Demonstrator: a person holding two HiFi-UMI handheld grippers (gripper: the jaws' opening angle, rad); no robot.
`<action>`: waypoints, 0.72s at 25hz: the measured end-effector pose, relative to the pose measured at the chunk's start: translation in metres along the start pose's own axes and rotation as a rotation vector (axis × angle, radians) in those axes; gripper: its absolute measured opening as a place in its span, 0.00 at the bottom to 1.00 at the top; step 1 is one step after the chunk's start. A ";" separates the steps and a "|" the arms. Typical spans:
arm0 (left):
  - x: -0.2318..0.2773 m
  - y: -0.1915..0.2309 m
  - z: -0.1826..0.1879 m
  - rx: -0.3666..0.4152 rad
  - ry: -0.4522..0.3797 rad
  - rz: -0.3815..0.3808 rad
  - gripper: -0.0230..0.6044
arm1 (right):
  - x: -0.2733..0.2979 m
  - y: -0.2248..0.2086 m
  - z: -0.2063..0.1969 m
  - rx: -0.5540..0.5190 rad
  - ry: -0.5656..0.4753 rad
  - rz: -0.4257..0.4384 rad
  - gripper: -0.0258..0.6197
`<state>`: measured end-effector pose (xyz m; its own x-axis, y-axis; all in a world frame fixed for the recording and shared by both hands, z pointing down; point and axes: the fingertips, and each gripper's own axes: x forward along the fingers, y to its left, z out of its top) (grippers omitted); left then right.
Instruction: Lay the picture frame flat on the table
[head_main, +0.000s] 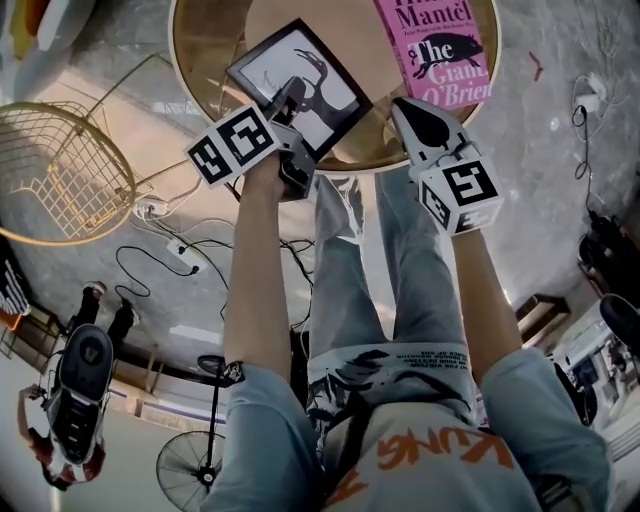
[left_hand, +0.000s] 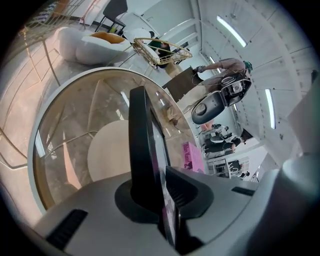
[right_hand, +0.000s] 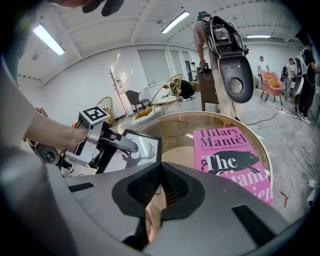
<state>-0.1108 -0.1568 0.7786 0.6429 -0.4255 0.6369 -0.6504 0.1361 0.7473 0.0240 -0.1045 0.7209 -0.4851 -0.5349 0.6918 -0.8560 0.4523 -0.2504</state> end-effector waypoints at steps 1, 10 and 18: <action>0.002 0.000 0.002 0.017 0.016 0.016 0.13 | 0.001 -0.002 0.001 0.002 0.002 0.001 0.04; 0.010 0.022 0.001 0.243 0.154 0.262 0.50 | 0.010 -0.008 0.005 0.008 0.013 0.023 0.04; 0.003 0.030 -0.005 0.270 0.137 0.309 0.56 | 0.014 -0.009 0.009 -0.010 0.015 0.041 0.04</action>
<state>-0.1267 -0.1495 0.8042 0.4372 -0.2765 0.8558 -0.8915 -0.0078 0.4529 0.0234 -0.1227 0.7267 -0.5171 -0.5052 0.6909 -0.8335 0.4808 -0.2723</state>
